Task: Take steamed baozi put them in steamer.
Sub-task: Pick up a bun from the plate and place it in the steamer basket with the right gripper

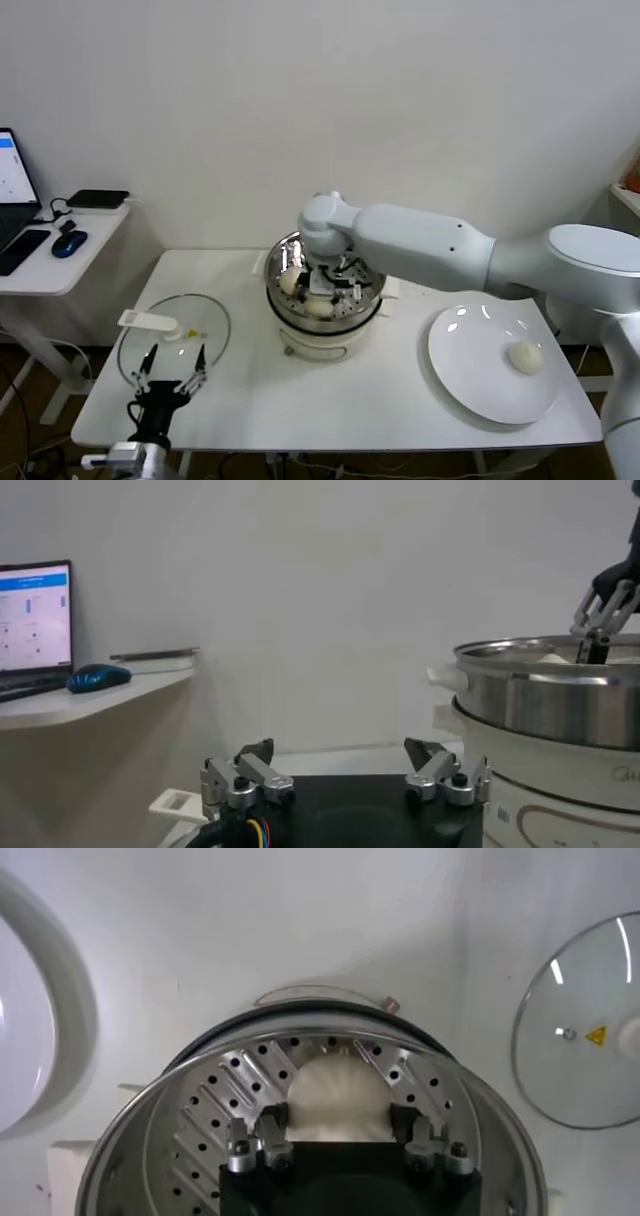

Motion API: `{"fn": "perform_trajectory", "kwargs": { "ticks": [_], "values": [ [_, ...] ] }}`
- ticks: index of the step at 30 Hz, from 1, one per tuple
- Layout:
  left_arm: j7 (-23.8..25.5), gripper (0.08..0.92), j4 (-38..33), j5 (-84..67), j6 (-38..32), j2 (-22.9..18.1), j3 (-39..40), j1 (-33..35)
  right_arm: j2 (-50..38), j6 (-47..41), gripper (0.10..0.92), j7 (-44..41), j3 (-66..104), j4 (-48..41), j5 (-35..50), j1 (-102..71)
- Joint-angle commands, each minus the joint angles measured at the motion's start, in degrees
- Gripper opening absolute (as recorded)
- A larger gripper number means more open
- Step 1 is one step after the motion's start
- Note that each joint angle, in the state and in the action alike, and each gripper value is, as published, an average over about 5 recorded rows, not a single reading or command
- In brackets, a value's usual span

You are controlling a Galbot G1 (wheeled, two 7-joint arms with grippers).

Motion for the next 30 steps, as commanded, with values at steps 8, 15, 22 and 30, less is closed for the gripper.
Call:
{"fn": "perform_trajectory", "kwargs": {
  "ticks": [8, 15, 22, 30],
  "values": [
    [-0.02, 0.823, 0.68, 0.06, -0.17, -0.27, 0.27, -0.26, 0.63, 1.07, 0.671, 0.46, 0.44, -1.27, -1.12, -1.35],
    [-0.05, 0.823, 0.6, 0.12, -0.09, -0.37, 0.26, -0.32, 0.72, 1.59, 0.771, 0.77, 0.81, -1.44, -0.93, -1.5],
    [-0.12, 0.823, 0.41, 0.16, -0.12, -0.44, 0.23, -0.11, 0.13, 2.04, 0.822, 0.4, 1.5, -1.05, 0.71, -0.56],
    [-0.17, 0.823, -0.07, 0.16, -0.06, -0.47, 0.17, -0.03, -3.32, 2.36, 0.823, -0.73, 0.1, 0.36, 7.3, 5.61]
  ]
}}
